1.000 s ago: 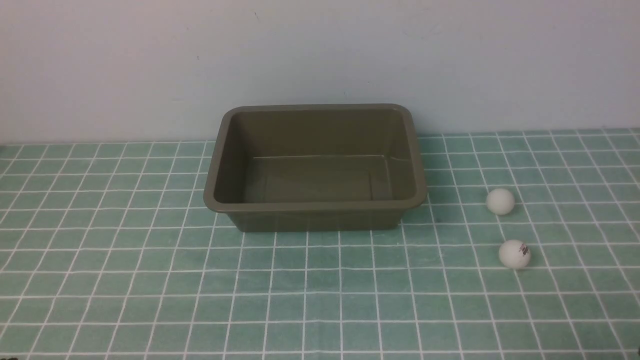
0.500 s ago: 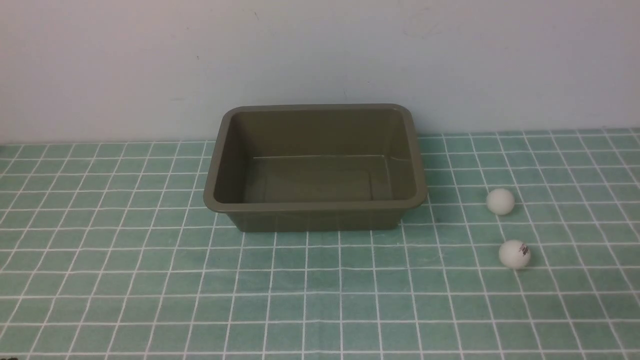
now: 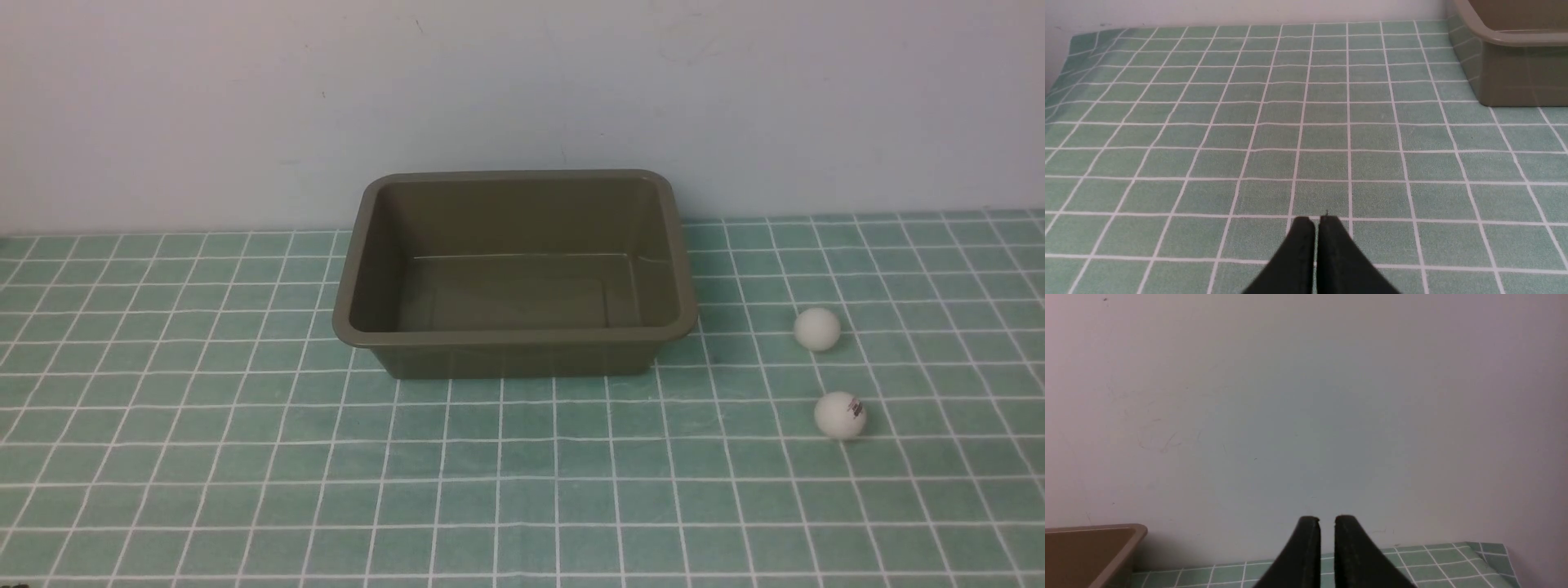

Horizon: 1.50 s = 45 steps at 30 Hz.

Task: Put the table tennis balls in the box on the green coffee tablecloth.
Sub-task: 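Reach for and grasp a ping pong ball on the table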

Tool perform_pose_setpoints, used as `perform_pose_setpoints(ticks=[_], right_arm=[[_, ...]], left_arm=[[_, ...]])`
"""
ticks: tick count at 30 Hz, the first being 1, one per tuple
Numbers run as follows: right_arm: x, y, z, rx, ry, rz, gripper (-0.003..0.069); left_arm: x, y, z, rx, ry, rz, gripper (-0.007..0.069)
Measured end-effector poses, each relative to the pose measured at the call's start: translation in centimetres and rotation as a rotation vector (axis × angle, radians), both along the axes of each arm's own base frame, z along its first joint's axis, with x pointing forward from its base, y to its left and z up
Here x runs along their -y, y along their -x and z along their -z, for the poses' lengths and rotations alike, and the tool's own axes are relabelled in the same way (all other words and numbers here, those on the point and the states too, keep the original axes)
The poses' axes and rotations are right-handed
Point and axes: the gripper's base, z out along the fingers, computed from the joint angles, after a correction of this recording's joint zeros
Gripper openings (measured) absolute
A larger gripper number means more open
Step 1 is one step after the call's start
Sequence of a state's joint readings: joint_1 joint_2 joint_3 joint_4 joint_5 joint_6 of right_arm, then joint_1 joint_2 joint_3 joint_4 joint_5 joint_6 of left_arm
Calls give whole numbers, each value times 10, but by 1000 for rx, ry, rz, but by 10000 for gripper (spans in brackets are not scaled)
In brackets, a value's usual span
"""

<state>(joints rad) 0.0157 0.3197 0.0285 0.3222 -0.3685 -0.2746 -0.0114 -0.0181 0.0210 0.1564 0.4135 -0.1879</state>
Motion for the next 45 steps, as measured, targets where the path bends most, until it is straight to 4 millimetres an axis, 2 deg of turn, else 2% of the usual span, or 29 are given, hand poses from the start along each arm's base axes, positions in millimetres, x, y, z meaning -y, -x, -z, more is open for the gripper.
perform_pose_setpoints(ticks=[7, 11, 12, 14, 16, 17, 18, 19, 20, 21, 24, 25, 26, 27, 30, 31, 36, 39, 43, 44, 45], right_arm=[[0, 0, 0, 19, -127, -23, 44], [1, 1, -4, 78, -264, -43, 44], [2, 2, -9, 144, -336, -54, 44], [4, 10, -27, 382, -493, -125, 44], [3, 17, -39, 532, -551, -208, 44], [1, 20, -46, 591, -565, -255, 44], [-3, 24, -62, 662, -553, -341, 44], [-3, 24, -62, 662, -553, -341, 44], [-13, 27, -84, 695, -473, -436, 44], [-24, 29, -105, 683, -345, -509, 44], [-44, 27, -136, 513, -35, -570, 44], [-45, 28, -139, 515, -3, -575, 44], [-48, 21, -151, 375, 104, -550, 44], [-49, 20, -152, 374, 130, -550, 44], [-46, 3, -162, 178, 161, -497, 44], [-46, -5, -165, 119, 121, -496, 44], [-53, -44, -154, -156, 21, -596, 44], [-58, -74, -133, -328, -51, -656, 44], [-60, -101, -113, -456, -100, -673, 44], [-60, -102, -113, -460, -102, -674, 44], [-60, -114, -114, -476, -104, -673, 44]], left_arm=[[0, 0, 0, 0, 0, 0, -4], [0, 0, 0, 0, 0, 0, -4], [0, 0, 0, 0, 0, 0, -4], [0, 0, 0, 0, 0, 0, -4], [0, 0, 0, 0, 0, 0, -4], [0, 0, 0, 0, 0, 0, -4], [0, 0, 0, 0, 0, 0, -4], [0, 0, 0, 0, 0, 0, -4], [0, 0, 0, 0, 0, 0, -4], [0, 0, 0, 0, 0, 0, -4], [0, 0, 0, 0, 0, 0, -4], [0, 0, 0, 0, 0, 0, -4], [0, 0, 0, 0, 0, 0, -4], [0, 0, 0, 0, 0, 0, -4], [0, 0, 0, 0, 0, 0, -4], [0, 0, 0, 0, 0, 0, -4], [0, 0, 0, 0, 0, 0, -4], [0, 0, 0, 0, 0, 0, -4], [0, 0, 0, 0, 0, 0, -4], [0, 0, 0, 0, 0, 0, -4], [0, 0, 0, 0, 0, 0, -4]])
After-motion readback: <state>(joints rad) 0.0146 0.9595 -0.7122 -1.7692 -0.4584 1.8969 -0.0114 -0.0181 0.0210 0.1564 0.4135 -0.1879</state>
